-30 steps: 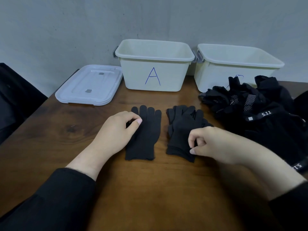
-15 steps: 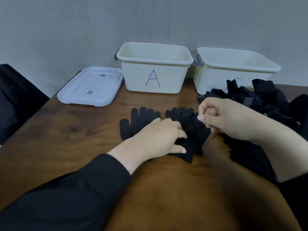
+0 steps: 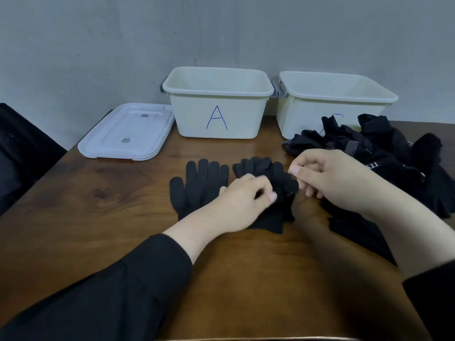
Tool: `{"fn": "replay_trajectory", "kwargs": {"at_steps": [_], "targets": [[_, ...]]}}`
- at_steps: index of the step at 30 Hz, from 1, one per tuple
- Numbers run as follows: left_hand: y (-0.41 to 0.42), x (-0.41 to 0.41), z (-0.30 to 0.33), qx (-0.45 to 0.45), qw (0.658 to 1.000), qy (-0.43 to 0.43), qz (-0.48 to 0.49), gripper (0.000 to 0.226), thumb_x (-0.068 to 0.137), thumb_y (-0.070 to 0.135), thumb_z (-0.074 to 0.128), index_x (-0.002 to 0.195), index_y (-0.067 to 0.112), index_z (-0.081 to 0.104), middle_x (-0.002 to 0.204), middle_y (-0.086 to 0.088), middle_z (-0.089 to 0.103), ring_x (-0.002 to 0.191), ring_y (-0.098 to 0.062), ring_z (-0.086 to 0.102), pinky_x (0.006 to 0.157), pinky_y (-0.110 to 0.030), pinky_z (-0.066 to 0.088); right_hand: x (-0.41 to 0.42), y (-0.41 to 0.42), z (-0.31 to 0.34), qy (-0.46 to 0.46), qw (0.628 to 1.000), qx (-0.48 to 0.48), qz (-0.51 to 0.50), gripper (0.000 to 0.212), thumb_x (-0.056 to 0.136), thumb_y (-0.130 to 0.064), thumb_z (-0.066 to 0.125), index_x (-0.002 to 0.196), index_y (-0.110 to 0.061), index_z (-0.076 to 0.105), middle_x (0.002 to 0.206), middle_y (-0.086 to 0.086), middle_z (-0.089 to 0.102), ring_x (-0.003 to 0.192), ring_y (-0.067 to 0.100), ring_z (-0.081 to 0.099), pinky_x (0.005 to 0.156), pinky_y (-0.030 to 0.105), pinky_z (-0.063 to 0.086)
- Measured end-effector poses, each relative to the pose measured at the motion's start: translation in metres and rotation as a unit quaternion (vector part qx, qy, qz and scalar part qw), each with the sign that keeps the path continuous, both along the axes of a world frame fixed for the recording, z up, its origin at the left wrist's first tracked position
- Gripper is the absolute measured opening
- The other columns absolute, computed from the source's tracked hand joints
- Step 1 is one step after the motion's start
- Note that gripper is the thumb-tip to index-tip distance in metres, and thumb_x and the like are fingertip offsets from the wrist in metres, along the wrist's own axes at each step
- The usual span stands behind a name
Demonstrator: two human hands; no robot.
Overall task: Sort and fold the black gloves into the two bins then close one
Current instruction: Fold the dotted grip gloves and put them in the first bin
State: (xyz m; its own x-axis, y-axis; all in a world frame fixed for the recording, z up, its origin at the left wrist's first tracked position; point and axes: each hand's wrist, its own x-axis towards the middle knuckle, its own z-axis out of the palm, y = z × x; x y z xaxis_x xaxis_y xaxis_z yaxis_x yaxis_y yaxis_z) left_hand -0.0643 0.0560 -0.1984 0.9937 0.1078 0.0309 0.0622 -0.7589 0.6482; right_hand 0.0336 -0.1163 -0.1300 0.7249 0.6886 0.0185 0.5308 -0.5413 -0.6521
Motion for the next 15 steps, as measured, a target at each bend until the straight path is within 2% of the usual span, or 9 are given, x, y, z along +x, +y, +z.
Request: {"fn": "replay_trajectory", "kwargs": {"at_steps": [1,3,5,8,11,13,15], "targets": [[0.0,0.0,0.003,-0.079,0.996,-0.032,0.039,0.022,0.105,0.039,0.044,0.091,0.026,0.055,0.099,0.009,0.058,0.093,-0.009,0.054,0.093,-0.036,0.042,0.0,0.0,0.0,-0.004,1.0,0.01,-0.011,0.021,0.099,-0.032,0.056,0.085,-0.023,0.07,0.072,-0.004,0.071,0.069,0.015,0.069,0.078,0.041,0.057],[0.002,-0.002,0.012,-0.233,0.96,-0.1,0.123,0.024,0.105,0.035,0.044,0.091,0.023,0.06,0.091,0.009,0.061,0.086,-0.005,0.054,0.083,-0.029,0.045,-0.004,0.002,0.002,0.003,0.998,0.055,-0.03,0.027,0.099,-0.037,0.056,0.085,-0.022,0.073,0.075,-0.006,0.073,0.072,0.014,0.07,0.079,0.039,0.06],[0.003,-0.004,0.023,-0.326,0.92,-0.136,0.171,0.024,0.104,0.034,0.046,0.089,0.027,0.064,0.092,0.009,0.065,0.089,-0.006,0.057,0.088,-0.032,0.047,-0.013,0.008,0.004,0.05,0.992,0.117,-0.026,0.026,0.096,-0.043,0.059,0.092,-0.025,0.077,0.086,-0.009,0.076,0.082,0.009,0.072,0.079,0.034,0.062],[0.0,-0.009,0.041,-0.34,0.918,-0.141,0.146,0.028,0.103,0.027,0.047,0.083,0.028,0.066,0.088,0.01,0.069,0.089,-0.008,0.062,0.092,-0.034,0.049,-0.029,0.027,0.002,0.131,0.978,0.158,0.019,0.013,0.092,-0.046,0.067,0.098,-0.04,0.076,0.097,-0.019,0.076,0.098,-0.001,0.07,0.083,0.03,0.062],[0.007,-0.02,0.055,-0.313,0.928,-0.163,0.123,0.032,0.106,0.02,0.043,0.095,0.023,0.072,0.1,0.01,0.076,0.094,-0.006,0.07,0.093,-0.032,0.052,-0.033,0.049,0.002,0.171,0.956,0.239,-0.019,0.01,0.096,-0.03,0.067,0.105,-0.029,0.072,0.106,-0.008,0.076,0.097,0.007,0.073,0.077,0.036,0.064],[0.025,-0.031,0.057,-0.313,0.907,-0.223,0.171,0.032,0.108,0.021,0.041,0.095,0.019,0.071,0.094,0.003,0.078,0.082,-0.015,0.073,0.08,-0.033,0.054,-0.027,0.055,0.007,0.173,0.952,0.247,-0.046,0.014,0.102,-0.022,0.059,0.104,-0.027,0.072,0.108,-0.005,0.076,0.09,0.014,0.076,0.075,0.038,0.064],[0.055,-0.045,0.05,-0.278,0.886,-0.27,0.253,0.033,0.107,0.026,0.042,0.089,0.015,0.068,0.081,-0.001,0.076,0.067,-0.02,0.067,0.068,-0.034,0.051,-0.02,0.058,0.017,0.176,0.964,0.2,-0.009,0.017,0.103,-0.021,0.056,0.103,-0.023,0.073,0.109,-0.003,0.076,0.088,0.017,0.076,0.071,0.035,0.062]]}}
